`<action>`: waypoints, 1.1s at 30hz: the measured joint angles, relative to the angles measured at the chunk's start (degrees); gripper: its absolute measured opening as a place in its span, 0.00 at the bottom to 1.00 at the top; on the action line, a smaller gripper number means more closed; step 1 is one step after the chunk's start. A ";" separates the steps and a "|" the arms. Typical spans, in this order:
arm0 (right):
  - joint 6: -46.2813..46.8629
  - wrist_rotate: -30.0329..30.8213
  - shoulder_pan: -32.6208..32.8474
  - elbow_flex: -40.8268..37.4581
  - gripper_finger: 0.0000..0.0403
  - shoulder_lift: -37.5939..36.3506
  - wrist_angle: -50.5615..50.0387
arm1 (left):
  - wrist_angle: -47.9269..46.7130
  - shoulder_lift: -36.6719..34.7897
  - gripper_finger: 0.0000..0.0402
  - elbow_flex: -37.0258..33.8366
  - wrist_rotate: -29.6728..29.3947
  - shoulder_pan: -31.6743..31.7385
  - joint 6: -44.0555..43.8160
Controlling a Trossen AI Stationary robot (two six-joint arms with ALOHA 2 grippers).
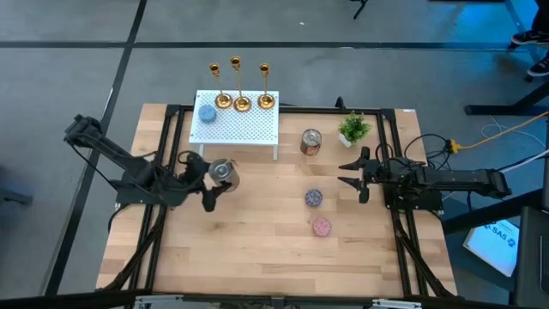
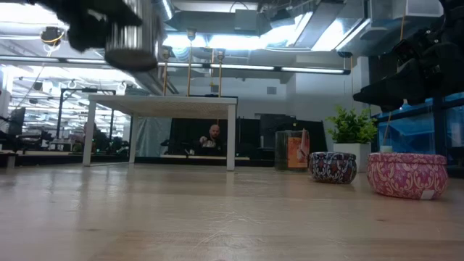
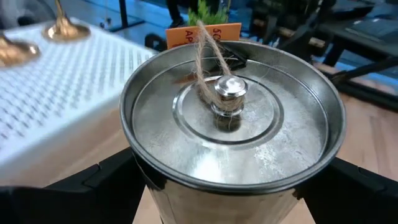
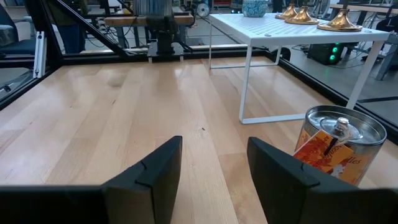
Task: Pick & Place candle stick holders
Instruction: Put the left candle tin on the shelf
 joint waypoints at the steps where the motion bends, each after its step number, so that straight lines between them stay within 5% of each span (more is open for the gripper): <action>1: 0.00 0.00 0.00 0.00 0.46 0.00 0.01 | -1.42 -0.50 0.88 1.17 -0.46 -0.24 0.41; 8: 0.01 0.00 0.00 0.00 0.46 0.00 0.00 | -14.65 -2.30 0.88 8.62 -6.30 -1.00 -0.26; 15: 0.00 0.00 0.00 0.00 0.46 0.00 0.02 | -25.36 -4.71 0.88 10.38 -12.42 -0.35 -10.72; 33: 0.00 0.00 0.00 0.00 0.46 0.00 0.00 | -33.36 -9.70 0.88 10.42 -12.54 9.20 -10.90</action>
